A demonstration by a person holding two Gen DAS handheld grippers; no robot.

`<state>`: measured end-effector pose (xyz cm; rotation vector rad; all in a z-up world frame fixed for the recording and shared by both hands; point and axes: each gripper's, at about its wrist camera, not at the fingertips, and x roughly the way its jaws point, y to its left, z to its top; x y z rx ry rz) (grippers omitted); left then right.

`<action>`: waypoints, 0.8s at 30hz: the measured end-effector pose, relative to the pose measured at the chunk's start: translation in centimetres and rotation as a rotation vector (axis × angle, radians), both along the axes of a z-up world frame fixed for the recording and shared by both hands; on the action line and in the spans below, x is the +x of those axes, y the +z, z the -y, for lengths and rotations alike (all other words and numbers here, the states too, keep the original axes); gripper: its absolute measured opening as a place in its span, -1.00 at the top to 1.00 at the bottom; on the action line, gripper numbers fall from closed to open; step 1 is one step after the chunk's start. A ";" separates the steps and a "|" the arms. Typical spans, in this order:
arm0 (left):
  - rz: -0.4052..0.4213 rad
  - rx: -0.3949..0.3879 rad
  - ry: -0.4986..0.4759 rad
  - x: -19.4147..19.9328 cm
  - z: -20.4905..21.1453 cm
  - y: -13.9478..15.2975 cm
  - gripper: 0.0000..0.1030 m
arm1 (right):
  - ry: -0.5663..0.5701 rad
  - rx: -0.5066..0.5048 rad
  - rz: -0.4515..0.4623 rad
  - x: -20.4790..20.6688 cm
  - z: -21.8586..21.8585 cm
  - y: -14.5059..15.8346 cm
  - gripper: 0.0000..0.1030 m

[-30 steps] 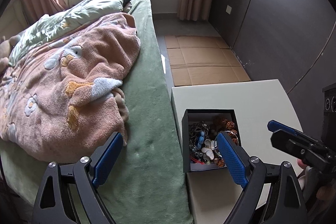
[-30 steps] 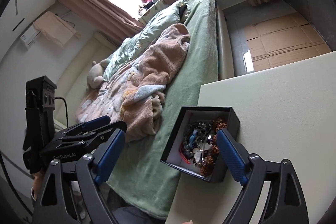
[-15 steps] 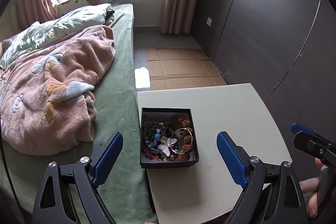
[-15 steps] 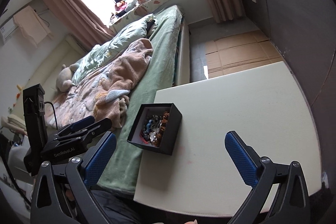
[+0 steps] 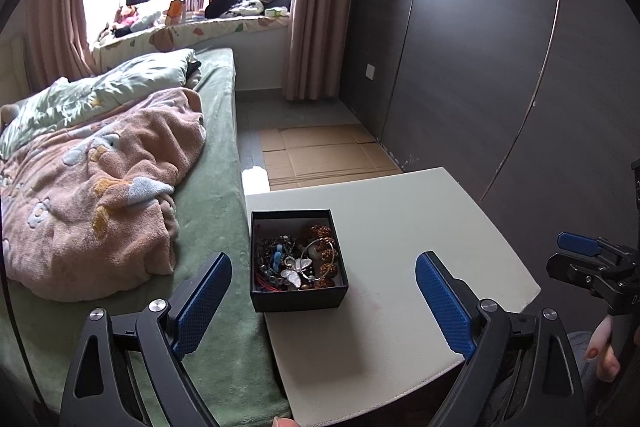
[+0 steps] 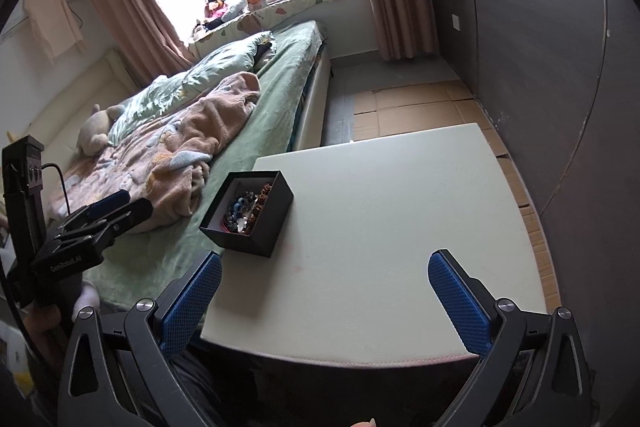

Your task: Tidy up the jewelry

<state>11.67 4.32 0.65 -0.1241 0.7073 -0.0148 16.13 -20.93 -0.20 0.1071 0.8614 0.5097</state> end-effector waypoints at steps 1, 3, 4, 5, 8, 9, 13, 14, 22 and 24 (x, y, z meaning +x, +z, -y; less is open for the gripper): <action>0.002 0.006 -0.004 -0.2 0.1 -0.1 -0.82 | -0.011 -0.017 0.012 -0.3 0.1 0.1 -1.00; 0.006 0.017 -0.009 -0.4 0.3 -0.2 -0.82 | -0.028 -0.048 0.035 -0.8 0.5 0.4 -1.00; 0.011 0.016 -0.010 -0.5 0.3 -0.3 -0.82 | -0.034 -0.056 0.046 -1.1 0.7 0.5 -1.00; 0.017 0.010 -0.012 -0.7 0.3 -0.4 -0.82 | -0.036 -0.064 0.060 -1.5 0.9 0.6 -1.00; 0.005 0.001 -0.020 -0.8 0.6 -1.0 -0.82 | -0.048 -0.089 0.088 -2.2 1.4 0.6 -1.00; 0.001 0.020 -0.014 -0.8 0.8 -1.1 -0.82 | -0.053 -0.090 0.088 -2.4 1.5 0.5 -1.00; 0.019 0.040 -0.022 -1.2 1.1 -0.9 -0.82 | -0.098 -0.025 0.091 -2.5 3.2 0.6 -1.00; 0.024 0.039 -0.017 -1.3 1.0 -0.9 -0.82 | -0.103 -0.011 0.089 -2.5 3.5 0.5 -1.00; 0.025 0.018 0.012 -1.4 0.3 -0.9 -0.82 | -0.111 -0.066 0.102 -2.8 2.8 0.5 -1.00; 0.028 0.020 0.014 -1.5 0.4 -0.8 -0.82 | -0.097 -0.078 0.111 -3.0 2.4 0.6 -1.00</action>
